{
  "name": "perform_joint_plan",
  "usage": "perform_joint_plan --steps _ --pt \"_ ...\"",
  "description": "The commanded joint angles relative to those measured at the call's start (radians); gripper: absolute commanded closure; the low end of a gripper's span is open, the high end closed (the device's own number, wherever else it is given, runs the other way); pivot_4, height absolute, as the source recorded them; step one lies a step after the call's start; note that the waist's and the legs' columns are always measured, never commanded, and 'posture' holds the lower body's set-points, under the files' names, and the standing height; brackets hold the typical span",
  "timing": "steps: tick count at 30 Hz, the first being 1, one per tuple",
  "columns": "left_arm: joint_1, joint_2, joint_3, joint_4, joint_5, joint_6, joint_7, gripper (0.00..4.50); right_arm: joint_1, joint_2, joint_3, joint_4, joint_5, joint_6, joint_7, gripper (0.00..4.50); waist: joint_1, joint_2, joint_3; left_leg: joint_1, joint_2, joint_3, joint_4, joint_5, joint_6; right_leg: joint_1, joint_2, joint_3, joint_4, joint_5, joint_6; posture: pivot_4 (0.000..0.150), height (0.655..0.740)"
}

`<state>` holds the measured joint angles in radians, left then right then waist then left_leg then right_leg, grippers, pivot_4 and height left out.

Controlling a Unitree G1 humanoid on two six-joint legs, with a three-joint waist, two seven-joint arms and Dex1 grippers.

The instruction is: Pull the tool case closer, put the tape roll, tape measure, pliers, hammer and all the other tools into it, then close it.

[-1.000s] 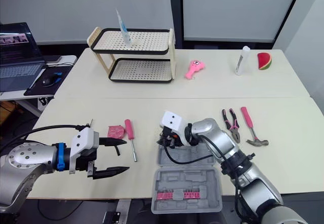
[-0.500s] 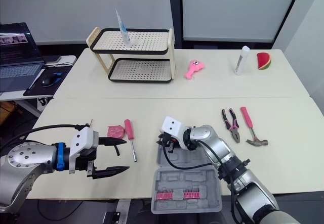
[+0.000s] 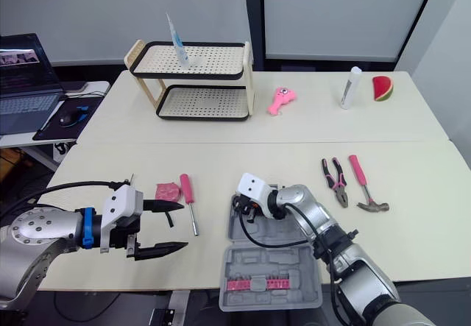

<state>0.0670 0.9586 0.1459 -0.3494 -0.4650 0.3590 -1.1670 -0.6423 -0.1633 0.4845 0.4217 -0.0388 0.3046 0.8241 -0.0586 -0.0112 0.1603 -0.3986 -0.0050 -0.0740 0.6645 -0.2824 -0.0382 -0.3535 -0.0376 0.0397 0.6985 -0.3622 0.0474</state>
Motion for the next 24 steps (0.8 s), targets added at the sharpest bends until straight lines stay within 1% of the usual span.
perform_joint_plan --steps 1,7,13,24 --pt "0.008 0.002 0.037 -0.014 0.000 -0.024 0.002 0.00 -0.012 -0.007 -0.019 0.064 -0.020 -0.019 -0.005 3.50 0.000 0.000 0.000 0.000 0.000 0.000 0.000 0.000 0.000 0.000 0.000 0.000 0.000 0.000 0.000 0.150 0.7290" --pt "0.018 0.002 0.036 -0.014 0.005 -0.035 0.007 0.00 -0.008 -0.024 -0.007 0.098 -0.048 -0.091 0.009 3.50 0.002 0.000 0.000 0.001 0.000 0.000 0.000 0.000 0.000 0.001 0.000 0.000 0.000 0.000 0.000 0.150 0.7290" --pt "0.022 0.001 0.037 -0.019 0.002 -0.033 0.013 0.00 0.029 -0.021 -0.049 0.010 0.020 -0.108 0.088 3.50 0.004 0.000 0.000 0.000 -0.001 0.000 0.000 0.000 0.000 0.001 0.000 0.000 0.000 0.000 0.000 0.150 0.7290" --pt "0.016 -0.001 0.036 -0.017 -0.007 -0.029 0.020 0.00 0.033 -0.005 -0.107 -0.021 0.063 -0.124 0.099 3.50 0.000 0.000 0.000 0.000 0.000 0.000 0.000 0.000 0.000 0.000 0.000 0.000 0.000 0.000 0.000 0.150 0.7290"
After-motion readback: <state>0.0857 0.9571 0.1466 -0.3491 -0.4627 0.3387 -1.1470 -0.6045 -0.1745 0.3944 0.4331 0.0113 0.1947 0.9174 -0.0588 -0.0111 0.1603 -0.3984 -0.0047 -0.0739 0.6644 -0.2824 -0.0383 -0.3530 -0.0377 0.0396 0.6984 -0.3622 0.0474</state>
